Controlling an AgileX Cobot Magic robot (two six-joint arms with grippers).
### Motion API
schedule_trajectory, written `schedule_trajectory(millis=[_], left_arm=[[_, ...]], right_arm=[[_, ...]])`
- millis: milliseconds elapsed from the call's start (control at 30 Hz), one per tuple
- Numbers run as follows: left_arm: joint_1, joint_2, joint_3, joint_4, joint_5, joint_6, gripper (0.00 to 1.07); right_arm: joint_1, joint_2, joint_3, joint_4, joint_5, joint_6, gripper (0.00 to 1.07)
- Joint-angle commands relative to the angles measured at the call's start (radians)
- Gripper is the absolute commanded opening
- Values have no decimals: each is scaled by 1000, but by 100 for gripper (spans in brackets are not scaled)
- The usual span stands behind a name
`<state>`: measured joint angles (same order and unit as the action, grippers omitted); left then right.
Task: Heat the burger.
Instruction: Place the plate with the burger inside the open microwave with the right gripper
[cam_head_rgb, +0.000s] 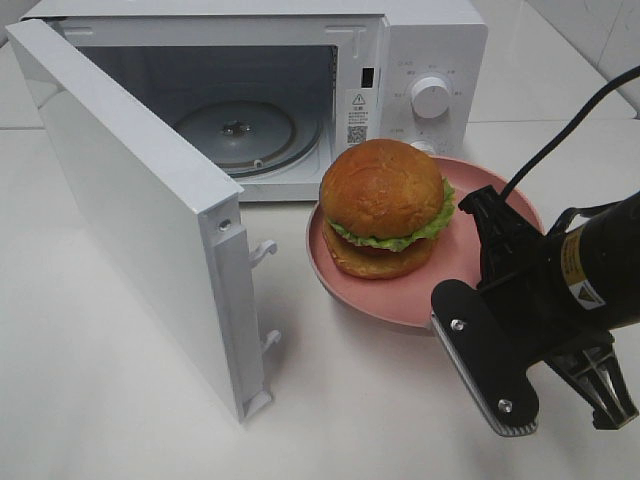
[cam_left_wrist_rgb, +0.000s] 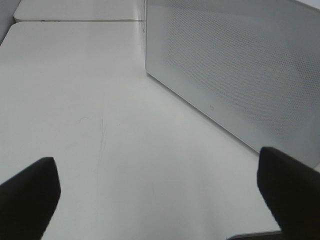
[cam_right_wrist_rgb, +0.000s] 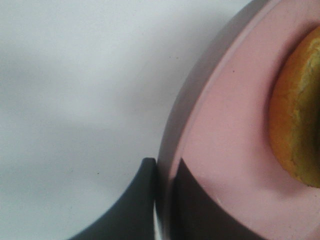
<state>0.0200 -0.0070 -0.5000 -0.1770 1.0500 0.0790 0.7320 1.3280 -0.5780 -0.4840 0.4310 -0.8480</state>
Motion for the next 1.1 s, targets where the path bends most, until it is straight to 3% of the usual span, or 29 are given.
schedule_trajectory(millis=[33, 800, 1100], left_arm=[[1, -23, 2, 0, -14, -1, 100], [1, -23, 2, 0, -14, -1, 100], [1, -23, 2, 0, -14, -1, 100]], right_arm=[[-23, -11, -6, 45, -66, -92, 0], [-222, -11, -6, 547, -137, -779, 0], [-227, -11, -6, 535, -139, -813, 0]])
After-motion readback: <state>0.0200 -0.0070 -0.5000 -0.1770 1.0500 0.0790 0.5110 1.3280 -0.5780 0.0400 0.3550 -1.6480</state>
